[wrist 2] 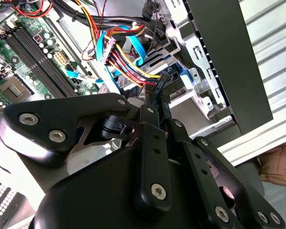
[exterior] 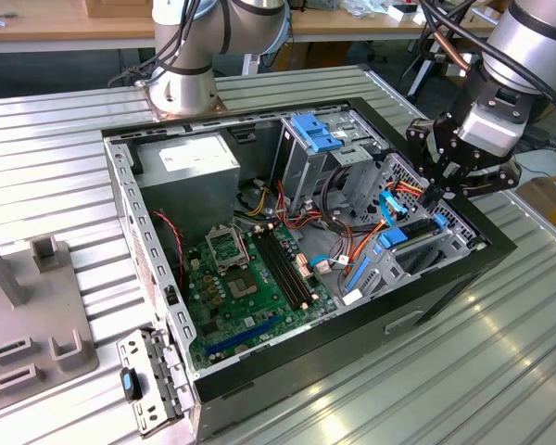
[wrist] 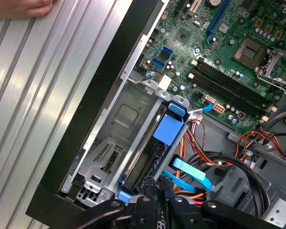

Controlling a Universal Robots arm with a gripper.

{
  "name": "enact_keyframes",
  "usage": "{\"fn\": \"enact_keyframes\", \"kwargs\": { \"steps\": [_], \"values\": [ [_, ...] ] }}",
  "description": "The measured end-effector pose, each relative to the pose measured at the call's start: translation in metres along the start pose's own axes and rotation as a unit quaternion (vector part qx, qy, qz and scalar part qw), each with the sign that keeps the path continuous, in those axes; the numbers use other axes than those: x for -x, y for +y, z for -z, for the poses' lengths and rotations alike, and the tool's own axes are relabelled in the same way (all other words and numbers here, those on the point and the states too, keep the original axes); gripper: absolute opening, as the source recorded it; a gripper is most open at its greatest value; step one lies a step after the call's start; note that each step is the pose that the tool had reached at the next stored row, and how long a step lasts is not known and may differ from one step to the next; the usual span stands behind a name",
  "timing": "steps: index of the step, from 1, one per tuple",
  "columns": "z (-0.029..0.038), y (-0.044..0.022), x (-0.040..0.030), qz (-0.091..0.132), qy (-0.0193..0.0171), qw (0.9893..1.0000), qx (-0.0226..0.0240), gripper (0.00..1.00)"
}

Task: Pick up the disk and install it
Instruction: 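Insert the first disk wire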

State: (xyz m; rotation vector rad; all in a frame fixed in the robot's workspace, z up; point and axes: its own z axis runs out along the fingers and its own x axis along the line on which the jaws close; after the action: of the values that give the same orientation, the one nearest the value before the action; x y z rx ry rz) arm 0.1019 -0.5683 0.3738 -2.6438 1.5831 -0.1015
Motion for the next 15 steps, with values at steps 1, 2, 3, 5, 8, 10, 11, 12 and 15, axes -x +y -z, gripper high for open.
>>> {"fn": "enact_keyframes", "kwargs": {
  "steps": [1,2,3,5,8,10,11,12,15],
  "values": [
    [0.0,0.0,0.0,0.0,0.0,1.0,0.0,0.16],
    [0.0,0.0,0.0,0.0,0.0,1.0,0.0,0.16],
    [0.0,0.0001,0.0,-0.002,0.0001,1.0,0.0001,0.16],
    [-0.0003,0.0001,0.0001,-0.019,0.0016,0.9998,0.0005,0.16],
    [-0.0006,0.0002,0.0001,-0.053,0.0045,0.9986,0.0014,0.16],
    [-0.0008,0.0002,0.0001,-0.069,0.0058,0.9976,0.0018,0.16],
    [-0.0008,0.0002,0.0001,-0.075,0.0063,0.9971,0.002,0.16],
    [-0.001,0.0002,0.0001,-0.088,0.0074,0.9961,0.0023,0.16],
    [-0.0015,0.0002,0.0001,-0.133,0.0111,0.9911,0.0035,0.16]
  ]
}}
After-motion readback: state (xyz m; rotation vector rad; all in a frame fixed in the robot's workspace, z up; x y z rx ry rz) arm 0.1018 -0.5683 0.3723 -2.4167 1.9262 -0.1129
